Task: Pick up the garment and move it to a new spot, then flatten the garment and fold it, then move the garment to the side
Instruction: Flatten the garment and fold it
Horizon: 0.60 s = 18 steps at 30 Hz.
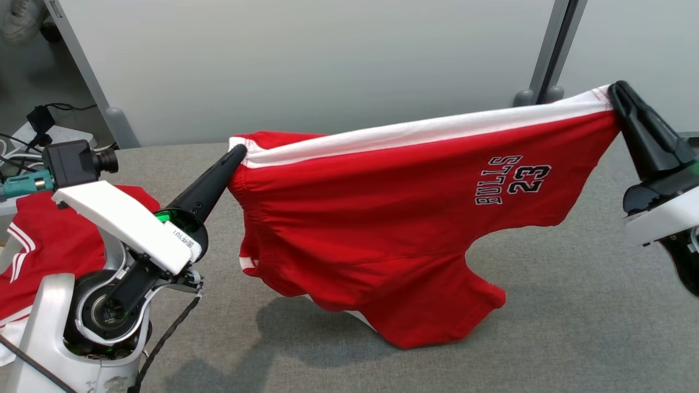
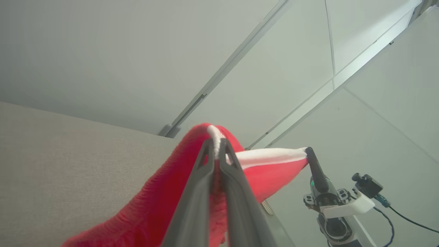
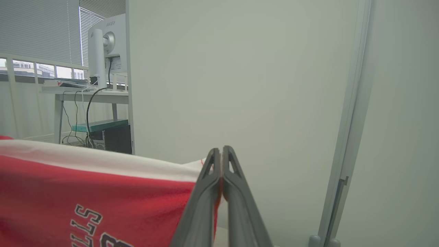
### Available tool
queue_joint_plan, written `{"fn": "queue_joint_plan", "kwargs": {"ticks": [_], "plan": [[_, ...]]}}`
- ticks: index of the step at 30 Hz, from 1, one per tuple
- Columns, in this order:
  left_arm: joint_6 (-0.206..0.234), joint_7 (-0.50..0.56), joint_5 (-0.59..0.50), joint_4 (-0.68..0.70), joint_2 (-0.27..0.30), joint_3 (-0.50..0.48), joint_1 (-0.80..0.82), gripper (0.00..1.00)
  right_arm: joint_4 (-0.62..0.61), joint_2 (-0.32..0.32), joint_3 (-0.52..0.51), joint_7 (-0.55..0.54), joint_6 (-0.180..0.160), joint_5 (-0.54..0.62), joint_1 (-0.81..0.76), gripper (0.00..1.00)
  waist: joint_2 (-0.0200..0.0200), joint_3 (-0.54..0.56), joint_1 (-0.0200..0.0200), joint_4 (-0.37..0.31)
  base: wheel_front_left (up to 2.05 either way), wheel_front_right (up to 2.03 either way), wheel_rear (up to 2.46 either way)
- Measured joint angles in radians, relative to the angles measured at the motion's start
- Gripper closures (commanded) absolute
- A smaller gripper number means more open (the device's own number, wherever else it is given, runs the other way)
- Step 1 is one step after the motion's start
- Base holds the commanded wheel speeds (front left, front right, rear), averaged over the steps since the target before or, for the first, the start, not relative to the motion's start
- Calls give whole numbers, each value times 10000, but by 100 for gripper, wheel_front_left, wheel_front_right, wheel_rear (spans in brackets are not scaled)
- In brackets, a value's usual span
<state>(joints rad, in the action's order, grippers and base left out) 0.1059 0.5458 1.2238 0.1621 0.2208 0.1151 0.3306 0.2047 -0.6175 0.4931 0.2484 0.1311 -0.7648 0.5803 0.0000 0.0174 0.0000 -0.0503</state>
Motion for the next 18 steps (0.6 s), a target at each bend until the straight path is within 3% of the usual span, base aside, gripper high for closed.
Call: {"fn": "queue_joint_plan", "kwargs": {"ticks": [6, 11, 18], "plan": [[-94, -35, 25, -606, -113, 25, 9, 100, 17, -2, 353, 0, 0, -100, 174, 100, 0, 81, 1, -11, 0, 0, 0], [-58, -4, 259, 125, -194, -19, 21, 100, -347, -337, -121, 2, 0, -178, 341, 100, 0, 222, 0, -18, 0, 0, 0], [1028, 631, 1218, 2380, -531, -134, 160, 100, -1753, -1398, -1703, -35, 0, -711, 59, 100, 0, 237, 1, 23, 0, 0, 0]]}}
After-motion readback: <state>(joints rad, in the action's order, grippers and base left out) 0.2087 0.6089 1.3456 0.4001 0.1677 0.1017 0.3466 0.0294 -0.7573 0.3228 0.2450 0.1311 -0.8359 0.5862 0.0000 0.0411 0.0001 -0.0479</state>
